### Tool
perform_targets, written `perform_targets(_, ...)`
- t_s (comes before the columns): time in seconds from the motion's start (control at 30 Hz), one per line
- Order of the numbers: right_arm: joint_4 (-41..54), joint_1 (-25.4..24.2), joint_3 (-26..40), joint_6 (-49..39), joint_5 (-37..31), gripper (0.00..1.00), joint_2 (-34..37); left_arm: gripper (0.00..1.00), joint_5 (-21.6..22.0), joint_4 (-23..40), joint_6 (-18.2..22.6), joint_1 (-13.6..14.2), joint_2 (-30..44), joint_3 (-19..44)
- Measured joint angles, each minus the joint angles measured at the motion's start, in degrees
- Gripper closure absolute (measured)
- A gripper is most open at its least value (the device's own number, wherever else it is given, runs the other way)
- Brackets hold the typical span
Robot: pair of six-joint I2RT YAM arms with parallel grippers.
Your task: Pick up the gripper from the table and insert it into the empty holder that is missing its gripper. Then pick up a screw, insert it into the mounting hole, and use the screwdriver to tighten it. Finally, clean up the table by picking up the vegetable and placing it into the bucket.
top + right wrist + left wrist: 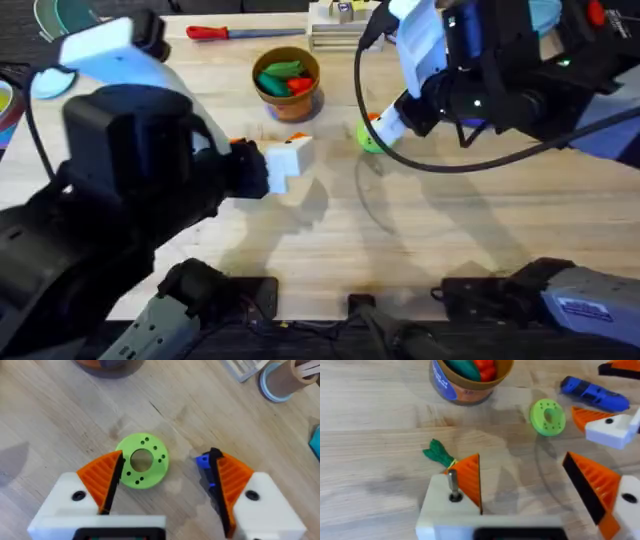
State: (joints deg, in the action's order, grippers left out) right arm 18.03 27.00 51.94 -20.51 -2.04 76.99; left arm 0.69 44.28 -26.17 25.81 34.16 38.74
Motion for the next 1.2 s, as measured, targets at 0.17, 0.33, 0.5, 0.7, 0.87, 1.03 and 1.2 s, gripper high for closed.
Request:
perform_targets(0.17, 0.0, 0.0, 0.0, 0.3, 0.0, 0.008, 0.0, 0.008, 2.6, 3.7, -3.0, -2.8, 5.5, 0.1)
perform_targets(0.33, 0.0, 0.0, 0.0, 1.1, 0.0, 0.007, 0.0, 0.008, 3.5, 4.0, -9.8, -8.0, 14.8, 0.2)
perform_targets(0.5, 0.0, 0.0, 0.0, 1.3, 0.0, 0.007, -0.3, 0.008, 3.7, 2.1, -13.9, -11.4, 21.6, 0.2)
perform_targets(0.7, 0.0, 0.0, 0.0, 1.3, 0.0, 0.007, -0.9, 0.008, 4.1, -2.0, -15.0, -12.4, 30.8, 0.2)
perform_targets(0.87, 0.0, 0.0, 0.0, 1.3, 0.0, 0.007, -0.9, 0.008, 4.5, -3.8, -14.6, -12.4, 39.6, 0.5)
perform_targets(1.03, 0.0, 0.0, 0.0, 1.3, 0.0, 0.007, -0.9, 0.008, 5.0, -3.5, -14.4, -12.6, 45.0, 3.1)
perform_targets(1.2, 0.0, 0.0, 0.0, 1.3, 0.0, 0.007, -0.9, 0.008, 4.9, -3.8, -14.3, -12.6, 45.8, 3.7)
